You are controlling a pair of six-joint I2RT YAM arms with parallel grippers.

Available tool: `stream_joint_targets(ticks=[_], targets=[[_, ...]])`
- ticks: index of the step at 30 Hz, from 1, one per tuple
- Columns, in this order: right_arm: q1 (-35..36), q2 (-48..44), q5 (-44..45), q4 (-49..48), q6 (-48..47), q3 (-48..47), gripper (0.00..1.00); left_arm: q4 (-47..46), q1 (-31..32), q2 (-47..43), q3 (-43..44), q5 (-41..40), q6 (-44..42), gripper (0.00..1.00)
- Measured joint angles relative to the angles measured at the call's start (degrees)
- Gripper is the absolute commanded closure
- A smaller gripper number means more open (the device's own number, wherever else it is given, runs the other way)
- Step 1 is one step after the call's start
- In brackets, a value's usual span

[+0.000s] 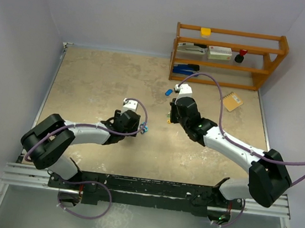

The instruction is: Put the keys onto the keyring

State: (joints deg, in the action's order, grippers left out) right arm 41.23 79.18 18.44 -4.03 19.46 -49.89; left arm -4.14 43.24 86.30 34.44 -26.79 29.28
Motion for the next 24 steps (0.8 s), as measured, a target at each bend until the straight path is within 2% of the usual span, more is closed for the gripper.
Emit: stream_joint_targets(ticks=[12, 15, 21, 24], targets=[[0.00, -0.61, 0.00, 0.22, -0.02, 0.55, 1.00, -0.09, 1.73, 2.01, 1.70, -1.84, 0.00, 0.54], [0.00, -0.61, 0.02, 0.22, -0.02, 0.55, 1.00, -0.17, 1.92, 2.36, 1.95, -2.10, 0.02, 0.62], [0.00, -0.61, 0.04, 0.22, -0.04, 0.57, 1.00, -0.28, 2.21, 2.51, 2.01, -2.21, 0.07, 0.71], [0.00, -0.61, 0.02, 0.24, -0.07, 0.68, 1.00, -0.26, 2.23, 2.51, 2.01, -2.21, 0.09, 0.84]])
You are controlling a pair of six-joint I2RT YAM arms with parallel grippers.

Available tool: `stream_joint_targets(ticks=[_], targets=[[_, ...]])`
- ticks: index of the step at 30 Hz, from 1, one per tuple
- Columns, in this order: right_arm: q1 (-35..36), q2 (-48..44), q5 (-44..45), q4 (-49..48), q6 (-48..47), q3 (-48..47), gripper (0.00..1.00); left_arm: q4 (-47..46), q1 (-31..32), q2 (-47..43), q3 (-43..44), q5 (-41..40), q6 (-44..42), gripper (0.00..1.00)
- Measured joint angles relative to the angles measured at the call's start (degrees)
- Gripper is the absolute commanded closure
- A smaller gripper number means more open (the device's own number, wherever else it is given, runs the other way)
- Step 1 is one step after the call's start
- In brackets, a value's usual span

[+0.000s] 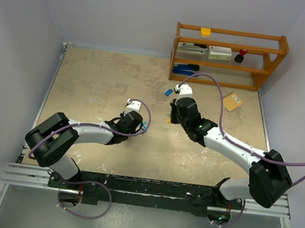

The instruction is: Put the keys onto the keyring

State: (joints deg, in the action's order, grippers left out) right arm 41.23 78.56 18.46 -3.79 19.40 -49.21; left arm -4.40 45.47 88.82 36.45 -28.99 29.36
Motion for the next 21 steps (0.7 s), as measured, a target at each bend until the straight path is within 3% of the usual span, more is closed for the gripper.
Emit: stream_joint_targets(ticks=[2, 3, 21], targets=[[0.00, 0.00, 0.00, -0.02, -0.04, 0.02, 1.00, 0.07, 0.00, 0.00, 0.00, -0.04, -0.02, 0.98], [0.00, 0.00, 0.00, -0.02, -0.09, 0.02, 1.00, 0.07, 0.00, 0.00, 0.00, -0.13, -0.02, 1.00], [0.00, -0.48, -1.97, -1.90, -2.58, 1.18, 1.00, 5.49, 0.00, -5.62, 1.90, -0.70, 0.02, 1.00]])
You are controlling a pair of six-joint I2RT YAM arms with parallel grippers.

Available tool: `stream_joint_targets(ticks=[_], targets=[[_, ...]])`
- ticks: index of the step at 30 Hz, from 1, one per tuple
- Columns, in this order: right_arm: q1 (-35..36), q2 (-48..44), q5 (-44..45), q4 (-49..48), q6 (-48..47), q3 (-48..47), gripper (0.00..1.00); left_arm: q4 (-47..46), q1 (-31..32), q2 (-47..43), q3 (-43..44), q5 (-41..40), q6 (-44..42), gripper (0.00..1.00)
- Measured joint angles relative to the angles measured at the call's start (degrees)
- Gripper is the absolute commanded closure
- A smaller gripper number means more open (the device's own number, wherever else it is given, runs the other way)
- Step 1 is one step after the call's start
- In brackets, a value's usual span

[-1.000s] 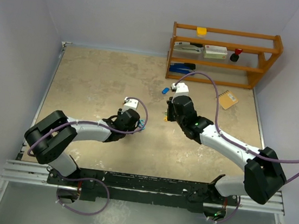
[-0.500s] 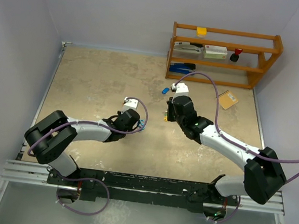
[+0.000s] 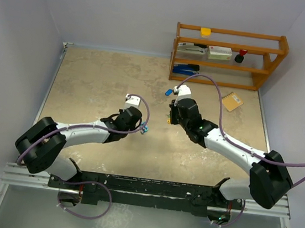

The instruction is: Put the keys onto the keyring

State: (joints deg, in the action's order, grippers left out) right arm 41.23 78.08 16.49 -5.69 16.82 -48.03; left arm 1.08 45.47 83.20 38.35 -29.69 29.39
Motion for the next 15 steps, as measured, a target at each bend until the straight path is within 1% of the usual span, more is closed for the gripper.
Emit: stream_joint_targets(ticks=[9, 15], targets=[[0.00, -1.33, -7.93, -4.55, -4.55, 2.80, 1.00, 0.94, 0.00, -0.92, 8.57, 1.42, 0.13, 1.00], [0.00, -2.64, -14.78, -7.87, -7.63, 4.68, 1.00, 0.76, 0.00, 1.05, 12.11, 4.28, 0.61, 1.00]])
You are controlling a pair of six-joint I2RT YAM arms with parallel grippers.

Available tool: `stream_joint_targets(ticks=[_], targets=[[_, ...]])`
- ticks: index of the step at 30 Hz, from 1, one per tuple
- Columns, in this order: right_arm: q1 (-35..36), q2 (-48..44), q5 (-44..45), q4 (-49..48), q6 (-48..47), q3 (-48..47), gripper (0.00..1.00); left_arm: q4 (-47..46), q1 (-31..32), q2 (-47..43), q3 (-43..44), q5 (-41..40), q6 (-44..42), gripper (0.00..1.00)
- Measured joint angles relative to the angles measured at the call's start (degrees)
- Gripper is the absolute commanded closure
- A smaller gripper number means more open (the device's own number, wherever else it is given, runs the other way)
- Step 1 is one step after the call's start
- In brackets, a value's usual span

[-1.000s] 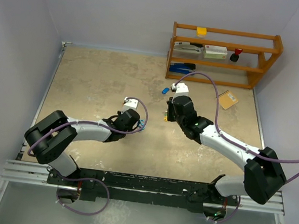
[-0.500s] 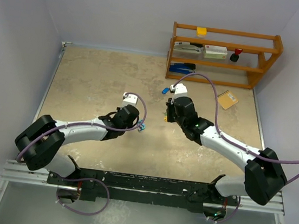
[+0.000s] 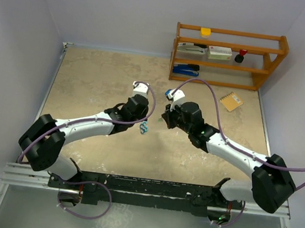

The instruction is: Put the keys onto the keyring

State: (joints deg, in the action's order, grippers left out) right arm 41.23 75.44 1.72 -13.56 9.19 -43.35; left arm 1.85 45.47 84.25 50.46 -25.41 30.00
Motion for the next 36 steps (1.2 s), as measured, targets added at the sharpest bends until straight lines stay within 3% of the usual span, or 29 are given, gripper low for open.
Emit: stream_joint_targets(ticks=[12, 36], targets=[[0.00, -0.28, -7.41, -3.98, -2.08, 1.51, 1.00, -0.96, 0.48, 1.57, 1.16, 5.62, 1.36, 1.00], [0.00, 0.37, -8.83, -5.27, -2.43, 1.66, 1.00, -2.54, 3.48, 1.66, 1.97, 8.50, 2.36, 1.00]])
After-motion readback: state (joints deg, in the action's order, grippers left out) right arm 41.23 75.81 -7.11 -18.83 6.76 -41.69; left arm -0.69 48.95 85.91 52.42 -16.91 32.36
